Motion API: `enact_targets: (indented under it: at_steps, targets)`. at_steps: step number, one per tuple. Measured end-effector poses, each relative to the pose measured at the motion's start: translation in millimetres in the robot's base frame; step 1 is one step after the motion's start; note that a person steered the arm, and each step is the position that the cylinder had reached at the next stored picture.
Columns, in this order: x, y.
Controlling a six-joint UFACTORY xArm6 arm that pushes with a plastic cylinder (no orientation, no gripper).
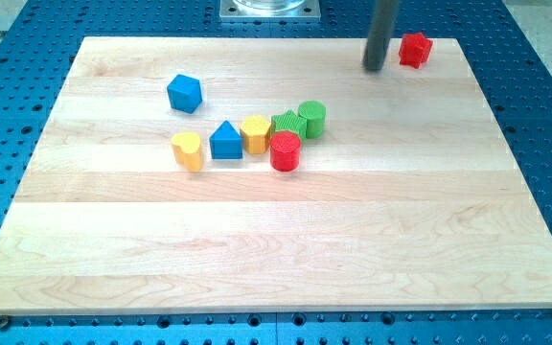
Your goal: Separate red circle from the green star
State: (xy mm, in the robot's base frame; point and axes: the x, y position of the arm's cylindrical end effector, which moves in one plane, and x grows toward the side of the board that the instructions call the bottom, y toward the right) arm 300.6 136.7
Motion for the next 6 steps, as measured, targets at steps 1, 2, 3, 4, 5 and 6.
enact_targets:
  at_steps: [1,2,3,4,5,6]
  targets:
    - [133,-8]
    - [184,-122]
    - [158,-206]
    - [124,-98]
    - [130,-140]
    - [199,-152]
